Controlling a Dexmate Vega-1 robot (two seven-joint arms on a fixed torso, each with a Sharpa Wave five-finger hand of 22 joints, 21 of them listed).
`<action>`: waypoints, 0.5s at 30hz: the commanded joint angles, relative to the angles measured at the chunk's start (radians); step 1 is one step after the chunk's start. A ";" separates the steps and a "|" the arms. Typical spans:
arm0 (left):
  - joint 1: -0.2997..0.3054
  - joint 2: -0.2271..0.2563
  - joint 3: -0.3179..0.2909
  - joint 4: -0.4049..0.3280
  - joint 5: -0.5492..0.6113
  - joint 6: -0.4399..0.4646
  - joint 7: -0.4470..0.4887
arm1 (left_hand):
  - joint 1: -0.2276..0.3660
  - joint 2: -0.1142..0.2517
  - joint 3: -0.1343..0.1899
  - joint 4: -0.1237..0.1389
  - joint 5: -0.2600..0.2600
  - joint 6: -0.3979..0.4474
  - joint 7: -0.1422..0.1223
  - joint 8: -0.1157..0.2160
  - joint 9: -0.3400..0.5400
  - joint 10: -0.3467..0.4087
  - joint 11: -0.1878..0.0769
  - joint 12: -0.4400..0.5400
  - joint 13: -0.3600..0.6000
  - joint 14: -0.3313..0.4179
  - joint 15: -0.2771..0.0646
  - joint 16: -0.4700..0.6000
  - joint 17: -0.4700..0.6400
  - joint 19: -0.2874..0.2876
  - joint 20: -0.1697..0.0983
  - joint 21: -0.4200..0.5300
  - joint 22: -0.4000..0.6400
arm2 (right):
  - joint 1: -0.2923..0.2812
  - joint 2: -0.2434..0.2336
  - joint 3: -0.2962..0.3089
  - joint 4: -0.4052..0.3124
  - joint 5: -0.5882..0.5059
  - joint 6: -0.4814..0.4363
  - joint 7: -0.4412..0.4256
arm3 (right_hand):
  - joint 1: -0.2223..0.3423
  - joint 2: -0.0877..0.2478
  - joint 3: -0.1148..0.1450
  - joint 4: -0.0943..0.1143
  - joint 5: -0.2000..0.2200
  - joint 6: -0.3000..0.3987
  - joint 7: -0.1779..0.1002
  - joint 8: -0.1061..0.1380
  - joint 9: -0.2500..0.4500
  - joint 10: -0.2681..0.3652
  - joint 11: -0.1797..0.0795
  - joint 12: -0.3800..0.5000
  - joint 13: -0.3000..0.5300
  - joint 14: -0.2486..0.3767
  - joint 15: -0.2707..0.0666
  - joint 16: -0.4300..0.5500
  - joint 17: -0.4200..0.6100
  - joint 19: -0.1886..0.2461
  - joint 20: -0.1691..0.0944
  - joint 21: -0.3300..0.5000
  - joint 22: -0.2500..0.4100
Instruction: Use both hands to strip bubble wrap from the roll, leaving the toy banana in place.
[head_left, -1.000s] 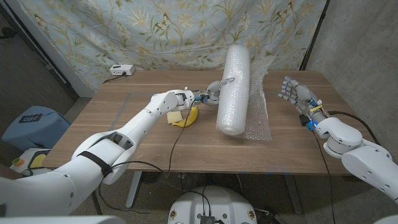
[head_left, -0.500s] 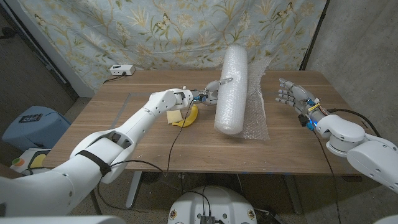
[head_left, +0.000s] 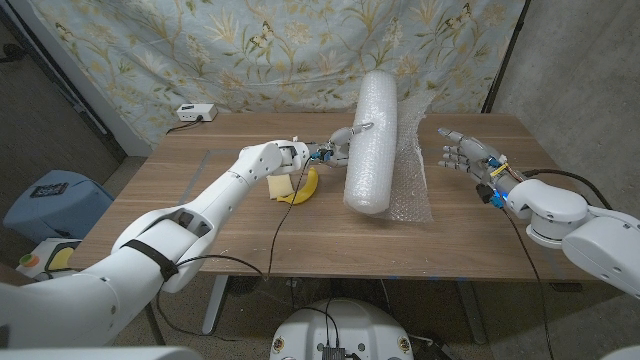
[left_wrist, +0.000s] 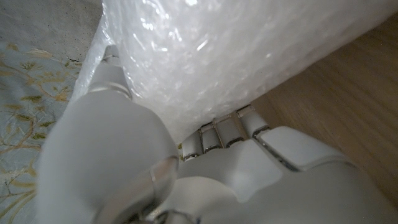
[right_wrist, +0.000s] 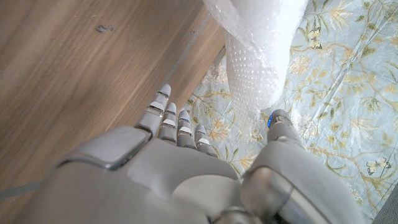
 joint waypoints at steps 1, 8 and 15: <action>-0.009 -0.010 0.005 0.010 0.001 -0.003 -0.004 | 0.183 0.190 0.008 0.002 0.006 0.012 -0.001 0.006 0.018 0.052 -0.048 -0.006 0.002 0.030 -0.021 0.003 0.002 0.001 0.001 0.007 0.000 | 0.017 -0.026 -0.002 -0.072 -0.001 -0.112 -0.028 | 0.016 -0.001 0.001 0.005 0.000 -0.017 0.092 0.000 0.006 -0.020 0.004 0.003 0.008 -0.007 0.007 -0.002 0.005 0.001 0.017 0.000 0.005; -0.004 -0.012 0.004 0.006 -0.001 0.003 0.005 | 0.194 0.191 0.015 -0.005 0.013 0.014 -0.001 0.007 0.022 0.053 -0.041 -0.008 0.003 0.032 -0.023 -0.002 -0.001 -0.002 0.001 0.011 0.000 | 0.030 -0.036 0.001 -0.096 -0.005 -0.147 -0.030 | 0.030 0.000 0.002 0.005 0.001 -0.038 0.093 0.004 0.009 -0.035 0.005 0.015 0.022 -0.006 0.007 0.000 0.010 0.003 0.031 0.002 0.005; 0.014 -0.007 -0.002 -0.031 -0.006 0.015 0.054 | 0.200 0.190 0.017 -0.005 0.020 0.016 -0.001 0.009 0.027 0.051 -0.041 -0.012 0.005 0.029 -0.023 0.000 0.002 -0.004 0.001 0.016 -0.001 | 0.039 -0.042 -0.002 -0.099 -0.017 -0.142 -0.008 | 0.043 0.001 -0.001 0.010 0.001 -0.054 0.094 0.010 0.014 -0.051 0.005 0.035 0.044 -0.008 0.008 0.002 0.016 0.001 0.039 0.003 0.005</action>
